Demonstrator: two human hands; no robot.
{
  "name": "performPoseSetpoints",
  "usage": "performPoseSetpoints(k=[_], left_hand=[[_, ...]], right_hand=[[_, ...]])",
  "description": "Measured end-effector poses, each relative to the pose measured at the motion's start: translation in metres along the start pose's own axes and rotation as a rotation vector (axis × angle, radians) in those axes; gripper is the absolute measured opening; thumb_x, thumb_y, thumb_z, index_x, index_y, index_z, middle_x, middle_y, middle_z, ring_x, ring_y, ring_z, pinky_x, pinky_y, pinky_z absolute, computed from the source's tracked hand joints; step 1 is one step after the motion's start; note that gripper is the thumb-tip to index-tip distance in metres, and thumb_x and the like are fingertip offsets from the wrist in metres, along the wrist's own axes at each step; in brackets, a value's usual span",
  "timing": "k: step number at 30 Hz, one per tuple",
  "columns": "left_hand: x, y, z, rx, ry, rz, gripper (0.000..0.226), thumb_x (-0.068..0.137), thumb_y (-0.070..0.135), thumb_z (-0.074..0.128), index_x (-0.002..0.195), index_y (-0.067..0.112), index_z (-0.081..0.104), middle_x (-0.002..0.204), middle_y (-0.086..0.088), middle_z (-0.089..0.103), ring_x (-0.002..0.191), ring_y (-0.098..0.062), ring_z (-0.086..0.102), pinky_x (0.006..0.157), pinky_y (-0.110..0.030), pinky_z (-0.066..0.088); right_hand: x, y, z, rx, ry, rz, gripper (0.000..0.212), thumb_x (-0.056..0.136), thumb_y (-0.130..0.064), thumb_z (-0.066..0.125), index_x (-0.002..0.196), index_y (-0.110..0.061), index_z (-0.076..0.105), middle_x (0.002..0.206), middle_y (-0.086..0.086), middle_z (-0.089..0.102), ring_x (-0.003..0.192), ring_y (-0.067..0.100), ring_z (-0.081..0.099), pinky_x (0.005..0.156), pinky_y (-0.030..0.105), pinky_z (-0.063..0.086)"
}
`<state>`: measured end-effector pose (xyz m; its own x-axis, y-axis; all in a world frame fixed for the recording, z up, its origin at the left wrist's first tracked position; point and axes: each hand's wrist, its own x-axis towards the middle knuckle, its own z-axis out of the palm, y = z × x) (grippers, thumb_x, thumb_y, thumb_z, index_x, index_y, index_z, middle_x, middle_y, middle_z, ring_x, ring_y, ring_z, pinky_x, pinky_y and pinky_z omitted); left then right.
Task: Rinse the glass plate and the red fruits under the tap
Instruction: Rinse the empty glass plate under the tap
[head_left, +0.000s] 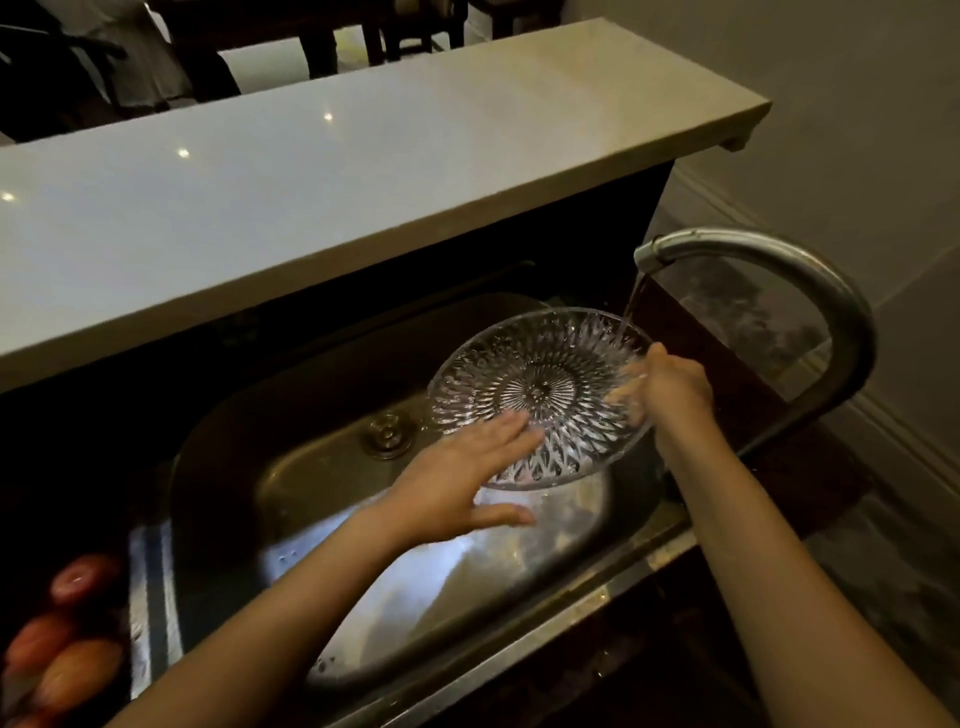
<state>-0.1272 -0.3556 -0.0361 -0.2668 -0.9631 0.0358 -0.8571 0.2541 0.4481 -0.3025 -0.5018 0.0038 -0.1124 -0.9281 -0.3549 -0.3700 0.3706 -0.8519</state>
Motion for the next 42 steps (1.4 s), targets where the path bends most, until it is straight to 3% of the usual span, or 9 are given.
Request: performPoseSetpoints(k=[6, 14, 21, 24, 26, 29, 32, 35, 42], left_hand=[[0.006, -0.015, -0.041, -0.263, 0.279, 0.004, 0.033, 0.086, 0.017, 0.060, 0.118, 0.018, 0.065, 0.118, 0.012, 0.062, 0.109, 0.000, 0.059, 0.092, -0.018, 0.047], [0.005, -0.044, -0.050, -1.225, 0.430, -0.346, 0.022, 0.082, 0.017, 0.062, 0.103, 0.018, 0.068, 0.111, -0.001, 0.072, 0.106, -0.015, 0.066, 0.081, -0.023, 0.055], [0.014, -0.064, -0.022, -1.782, 0.591, -0.682, 0.014, 0.094, 0.014, 0.049, 0.102, 0.013, 0.060, 0.087, -0.003, 0.076, 0.075, -0.015, 0.073, 0.060, -0.028, 0.058], [0.036, -0.049, -0.005, -1.519, 0.655, -0.935, 0.033, 0.093, 0.020, 0.055, 0.123, 0.005, 0.052, 0.095, -0.009, 0.072, 0.075, -0.017, 0.071, 0.061, -0.029, 0.058], [0.049, -0.034, 0.010, -0.957, 0.543, -1.064, 0.052, 0.097, 0.031, 0.046, 0.143, 0.010, 0.033, 0.134, -0.017, 0.051, 0.111, -0.029, 0.059, 0.088, -0.042, 0.052], [0.066, 0.011, 0.029, -0.309, 0.308, -0.689, 0.055, 0.099, 0.044, 0.028, 0.150, 0.024, 0.018, 0.159, -0.001, 0.013, 0.147, -0.020, 0.011, 0.118, -0.046, 0.013], [0.091, 0.053, 0.035, -0.277, 0.225, -0.311, 0.054, 0.098, 0.043, 0.016, 0.150, 0.029, 0.010, 0.160, 0.005, 0.002, 0.146, -0.009, -0.005, 0.118, -0.040, -0.006], [0.133, 0.055, 0.012, -0.176, 0.239, -0.224, 0.049, 0.101, 0.036, 0.020, 0.148, 0.027, 0.022, 0.159, 0.006, 0.014, 0.146, -0.008, 0.001, 0.117, -0.040, -0.007], [0.158, -0.019, -0.018, -0.492, 0.191, -0.630, 0.052, 0.100, 0.045, 0.022, 0.138, 0.018, 0.044, 0.144, -0.011, 0.045, 0.132, -0.028, 0.041, 0.105, -0.036, 0.032]], right_hand=[[-0.003, -0.025, -0.003, 0.207, -0.340, 0.153, 0.045, 0.100, -0.036, 0.034, 0.119, 0.001, 0.051, 0.087, 0.017, 0.064, 0.071, 0.024, 0.062, 0.051, 0.024, 0.045], [-0.002, 0.025, 0.038, -0.162, -0.378, 0.131, 0.059, 0.098, -0.048, 0.021, 0.140, -0.009, 0.038, 0.142, 0.018, 0.045, 0.129, 0.035, 0.044, 0.109, 0.050, 0.036], [-0.003, 0.042, 0.024, 0.265, -0.235, 0.030, 0.036, 0.095, -0.042, 0.043, 0.084, -0.012, 0.061, 0.067, 0.001, 0.064, 0.050, 0.007, 0.060, 0.044, 0.019, 0.048], [-0.007, 0.038, 0.016, 0.523, -0.162, 0.003, 0.037, 0.098, -0.034, 0.041, 0.066, -0.017, 0.050, 0.049, -0.005, 0.053, 0.033, 0.003, 0.043, 0.035, 0.016, 0.034], [-0.011, 0.032, 0.015, 0.555, -0.110, -0.024, 0.037, 0.099, -0.032, 0.037, 0.067, -0.017, 0.047, 0.046, -0.006, 0.053, 0.034, 0.003, 0.041, 0.035, 0.015, 0.032], [-0.018, 0.026, 0.015, 0.433, -0.049, -0.123, 0.032, 0.099, -0.034, 0.035, 0.077, -0.016, 0.051, 0.063, 0.000, 0.057, 0.049, 0.009, 0.050, 0.046, 0.021, 0.041], [-0.024, 0.023, 0.010, 0.296, -0.028, -0.198, 0.032, 0.099, -0.035, 0.037, 0.096, -0.012, 0.058, 0.085, 0.005, 0.063, 0.075, 0.018, 0.061, 0.062, 0.029, 0.049], [-0.029, 0.025, -0.001, 0.325, -0.093, -0.179, 0.029, 0.098, -0.035, 0.040, 0.094, -0.017, 0.062, 0.076, -0.005, 0.064, 0.061, 0.002, 0.063, 0.045, 0.014, 0.046], [-0.035, 0.013, -0.025, 0.495, -0.057, -0.215, 0.035, 0.096, -0.036, 0.043, 0.067, -0.018, 0.050, 0.049, -0.010, 0.056, 0.043, 0.003, 0.049, 0.042, 0.017, 0.040]])
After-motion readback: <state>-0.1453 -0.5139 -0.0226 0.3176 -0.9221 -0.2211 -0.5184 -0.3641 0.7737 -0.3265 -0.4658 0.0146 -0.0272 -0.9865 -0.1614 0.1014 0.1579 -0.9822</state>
